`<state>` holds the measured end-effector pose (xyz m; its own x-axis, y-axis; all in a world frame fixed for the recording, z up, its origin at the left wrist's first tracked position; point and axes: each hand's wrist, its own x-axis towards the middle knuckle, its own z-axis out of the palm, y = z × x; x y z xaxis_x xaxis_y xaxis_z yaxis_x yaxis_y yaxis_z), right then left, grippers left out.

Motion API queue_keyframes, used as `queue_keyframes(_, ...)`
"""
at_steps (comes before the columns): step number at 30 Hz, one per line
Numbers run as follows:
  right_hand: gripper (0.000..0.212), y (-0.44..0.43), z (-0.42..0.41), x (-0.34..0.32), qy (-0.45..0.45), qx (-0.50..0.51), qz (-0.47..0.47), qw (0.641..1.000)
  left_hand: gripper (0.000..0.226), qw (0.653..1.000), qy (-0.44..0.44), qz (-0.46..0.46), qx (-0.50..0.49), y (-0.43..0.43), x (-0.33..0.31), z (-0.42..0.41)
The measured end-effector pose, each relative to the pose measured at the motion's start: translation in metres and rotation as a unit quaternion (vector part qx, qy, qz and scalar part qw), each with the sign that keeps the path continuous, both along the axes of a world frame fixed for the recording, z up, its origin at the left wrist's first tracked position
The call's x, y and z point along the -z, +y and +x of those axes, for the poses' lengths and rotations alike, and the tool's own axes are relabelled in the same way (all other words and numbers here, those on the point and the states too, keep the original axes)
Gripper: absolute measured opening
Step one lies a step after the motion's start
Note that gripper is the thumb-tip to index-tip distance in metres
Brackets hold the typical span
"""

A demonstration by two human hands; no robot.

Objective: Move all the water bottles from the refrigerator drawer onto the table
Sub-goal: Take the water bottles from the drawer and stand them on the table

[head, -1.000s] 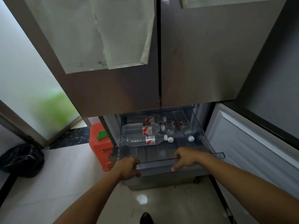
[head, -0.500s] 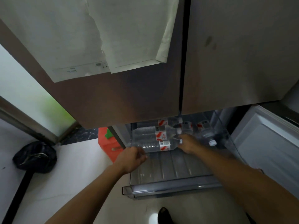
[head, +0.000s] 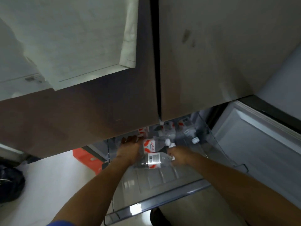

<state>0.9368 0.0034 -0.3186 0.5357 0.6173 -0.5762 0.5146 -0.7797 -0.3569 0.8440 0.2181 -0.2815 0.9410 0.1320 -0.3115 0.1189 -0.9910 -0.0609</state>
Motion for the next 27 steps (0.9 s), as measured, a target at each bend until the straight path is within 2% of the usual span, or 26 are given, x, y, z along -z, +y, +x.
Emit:
queue_keyframes(3,0.029,-0.016,0.004,-0.003,0.003,-0.018,-0.030,0.999,0.061,1.000,0.020,-0.024,-0.002,-0.002,0.002,0.002)
queue_keyframes(7,0.026,-0.043,0.011,-0.001,-0.023,-0.037,-0.076,0.996,0.044,0.999,0.036,-0.021,-0.024,0.001,0.007,-0.002)
queue_keyframes(13,0.032,-0.071,0.023,-0.007,-0.022,-0.036,-0.126,0.991,0.044,0.997,0.038,-0.066,-0.012,-0.027,0.009,0.027)
queue_keyframes(17,0.049,-0.081,0.023,0.000,0.002,0.004,-0.134,0.991,0.042,0.995,0.018,-0.093,0.028,-0.058,0.016,0.052)
queue_keyframes(19,0.050,-0.081,0.022,-0.002,0.032,0.033,-0.118,0.992,0.041,0.994,0.019,-0.091,0.062,-0.065,0.025,0.062)
queue_keyframes(22,0.041,-0.081,0.024,-0.007,0.058,0.117,-0.069,0.989,0.044,0.993,0.038,-0.053,0.099,-0.068,0.036,0.067)
queue_keyframes(27,0.036,-0.086,0.033,-0.018,0.156,0.275,0.046,0.948,0.044,0.990,0.001,-0.056,0.126,-0.062,0.023,0.059)
